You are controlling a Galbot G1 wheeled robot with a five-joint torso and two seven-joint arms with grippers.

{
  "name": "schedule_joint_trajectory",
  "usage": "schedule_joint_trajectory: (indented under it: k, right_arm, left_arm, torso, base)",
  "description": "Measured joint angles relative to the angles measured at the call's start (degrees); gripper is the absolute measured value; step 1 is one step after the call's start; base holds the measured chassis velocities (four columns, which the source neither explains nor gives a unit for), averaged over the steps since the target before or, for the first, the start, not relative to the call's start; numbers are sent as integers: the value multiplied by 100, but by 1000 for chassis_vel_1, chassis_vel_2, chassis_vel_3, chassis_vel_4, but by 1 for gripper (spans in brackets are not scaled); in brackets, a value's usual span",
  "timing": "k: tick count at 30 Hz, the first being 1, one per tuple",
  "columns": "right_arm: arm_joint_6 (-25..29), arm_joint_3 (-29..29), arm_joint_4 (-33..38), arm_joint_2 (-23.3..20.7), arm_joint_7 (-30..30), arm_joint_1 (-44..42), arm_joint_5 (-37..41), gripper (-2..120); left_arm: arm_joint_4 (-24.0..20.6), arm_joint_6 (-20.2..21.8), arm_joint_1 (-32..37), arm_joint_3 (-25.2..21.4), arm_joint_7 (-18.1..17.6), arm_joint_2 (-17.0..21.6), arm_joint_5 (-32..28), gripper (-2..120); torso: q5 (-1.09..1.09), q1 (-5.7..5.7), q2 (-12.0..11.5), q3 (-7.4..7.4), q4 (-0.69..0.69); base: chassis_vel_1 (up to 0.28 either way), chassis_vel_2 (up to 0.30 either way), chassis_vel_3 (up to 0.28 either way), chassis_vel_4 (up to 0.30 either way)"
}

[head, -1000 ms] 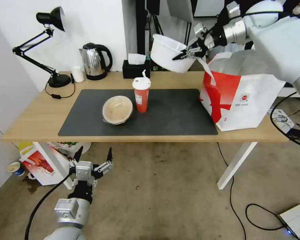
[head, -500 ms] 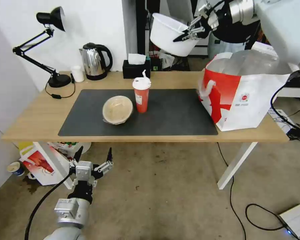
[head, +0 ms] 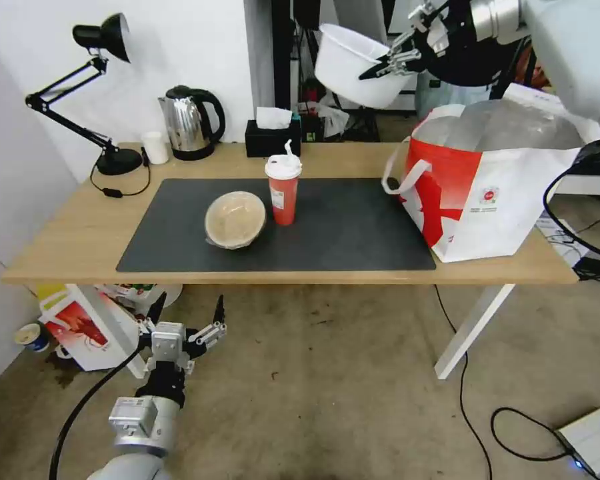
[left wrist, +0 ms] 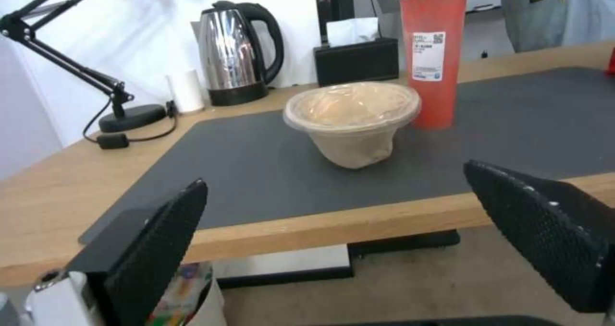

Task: Pick up the trash from the table and place it into the takeout bag.

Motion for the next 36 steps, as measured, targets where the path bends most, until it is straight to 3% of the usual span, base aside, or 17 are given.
schedule_joint_trajectory:
  k: [10, 21, 36]
  right_arm:
    - [112, 116, -188, -472, -42, -131, -205, 0]
    - [107, 114, 115, -1201, -50, -220, -115, 0]
    - [95, 143, 146, -1707, -51, -343, 63, 0]
  left_arm:
    - [0, 0, 0, 0, 0, 0, 0, 100]
    - [0, 0, 0, 0, 0, 0, 0, 100]
    - [0, 0, 0, 0, 0, 0, 0, 100]
  torso:
    - [0, 0, 0, 0, 0]
    - [2, 0, 0, 0, 0]
    - [2, 0, 0, 0, 0]
  base:
    - [0, 0, 0, 0]
    - [0, 0, 0, 0]
    - [0, 0, 0, 0]
